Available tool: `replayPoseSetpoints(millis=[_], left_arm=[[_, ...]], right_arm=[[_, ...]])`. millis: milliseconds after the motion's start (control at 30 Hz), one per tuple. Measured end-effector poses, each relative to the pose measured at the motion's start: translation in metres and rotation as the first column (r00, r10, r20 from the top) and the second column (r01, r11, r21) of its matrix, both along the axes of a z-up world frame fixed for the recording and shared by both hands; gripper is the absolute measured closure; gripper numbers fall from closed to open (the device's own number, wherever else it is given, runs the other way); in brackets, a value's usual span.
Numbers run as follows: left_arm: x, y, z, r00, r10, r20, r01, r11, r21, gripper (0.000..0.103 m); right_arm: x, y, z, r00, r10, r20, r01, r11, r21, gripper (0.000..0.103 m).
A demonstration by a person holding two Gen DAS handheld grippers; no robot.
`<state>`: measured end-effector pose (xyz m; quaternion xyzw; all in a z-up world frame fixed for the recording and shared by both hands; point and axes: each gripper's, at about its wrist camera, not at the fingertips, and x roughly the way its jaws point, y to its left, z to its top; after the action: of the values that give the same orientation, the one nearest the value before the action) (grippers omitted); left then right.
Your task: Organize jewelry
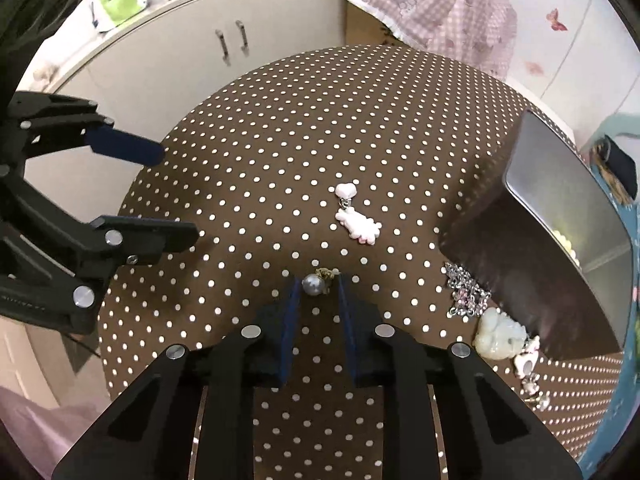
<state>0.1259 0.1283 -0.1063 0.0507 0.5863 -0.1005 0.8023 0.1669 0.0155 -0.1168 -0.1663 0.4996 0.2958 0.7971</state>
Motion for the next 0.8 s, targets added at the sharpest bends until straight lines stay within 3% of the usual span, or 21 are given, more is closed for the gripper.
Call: replayPoseSetpoints(millis=[100,400,567,800], left_arm=[[0.004,-0.003,-0.001,1.0,-0.001,-0.012,0.001,1.0,-0.013,0.033],[0.021,-0.018,0.003,1.0,-0.004,-0.009,0.004,0.999,-0.035,0.033],[0.037,-0.045,0.005,0.999,-0.037,0.002,0.037,0.999,-0.03,0.033],[0.075,-0.083,-0.011,0.998,-0.053,-0.041,0.052,0.998,-0.019,0.033]], right_arm=[[0.0,-0.003,0.001,1.0,-0.008,-0.005,0.008,1.0,0.004,0.091],[-0.002,-0.029,0.024,0.998,-0.049,0.025,0.048,0.998,0.045,0.091],[-0.001,-0.068,0.048,0.992,-0.111,0.056,0.107,0.992,0.073,0.091],[0.0,-0.131,0.065,0.974,-0.217,0.066,0.215,0.976,0.042,0.091]])
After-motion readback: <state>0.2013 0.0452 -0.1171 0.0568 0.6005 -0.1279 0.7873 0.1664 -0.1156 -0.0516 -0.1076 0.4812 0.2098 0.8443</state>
